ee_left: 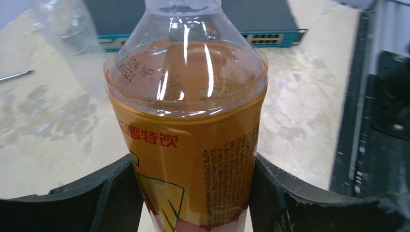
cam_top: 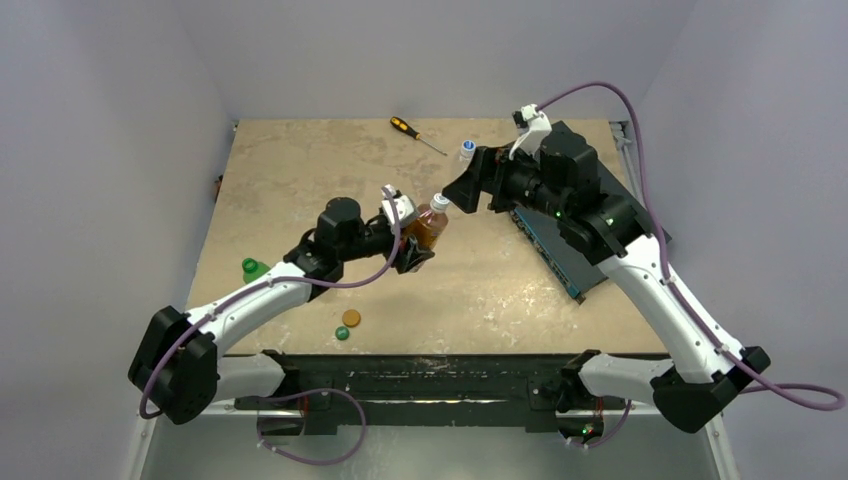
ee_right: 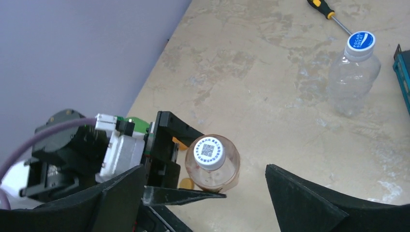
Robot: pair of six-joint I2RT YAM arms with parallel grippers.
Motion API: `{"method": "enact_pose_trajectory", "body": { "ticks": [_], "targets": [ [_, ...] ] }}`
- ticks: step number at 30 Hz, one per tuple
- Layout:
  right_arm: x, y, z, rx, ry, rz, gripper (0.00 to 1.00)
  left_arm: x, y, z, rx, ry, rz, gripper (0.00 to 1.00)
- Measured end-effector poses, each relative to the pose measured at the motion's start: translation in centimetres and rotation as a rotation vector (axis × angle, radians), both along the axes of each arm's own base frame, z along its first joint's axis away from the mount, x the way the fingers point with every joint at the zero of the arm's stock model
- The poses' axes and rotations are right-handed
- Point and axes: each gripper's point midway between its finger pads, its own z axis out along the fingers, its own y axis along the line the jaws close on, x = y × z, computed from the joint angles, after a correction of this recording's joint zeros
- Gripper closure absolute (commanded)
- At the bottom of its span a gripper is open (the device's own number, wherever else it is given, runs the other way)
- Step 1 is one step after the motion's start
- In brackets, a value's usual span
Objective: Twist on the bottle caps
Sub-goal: Screw the bottle cap onto the plastic bottle.
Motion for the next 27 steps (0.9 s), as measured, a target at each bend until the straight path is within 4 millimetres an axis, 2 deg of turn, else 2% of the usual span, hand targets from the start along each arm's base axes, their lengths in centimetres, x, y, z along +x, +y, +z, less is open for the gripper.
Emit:
{"method": "enact_pose_trajectory", "body": {
  "ticks": [3,7,13,19,27],
  "targets": [
    [-0.7,-0.3,0.2,-0.022,-0.064,0.088,0.14,-1.8,-0.6,0.6,-0.037,0.056,-0.122,1.00],
    [-2.2,0.9,0.0,-0.043,-0.140,0.259,0.30,-4.6,-1.2,1.4,-0.085,0.137,-0.285,1.00],
    [-5.3,2.6,0.1,-0.008,-0.204,0.499,0.34,-8.3,-1.4,1.8,-0.117,0.234,-0.461,1.00],
    [-6.6,3.3,0.1,0.024,-0.220,0.595,0.36,-9.6,-1.3,2.2,-0.122,0.276,-0.522,1.00],
    [-7.0,3.3,-2.2,0.019,-0.169,0.610,0.42,-10.2,-1.1,3.0,-0.128,0.282,-0.549,1.00]
  ]
}}
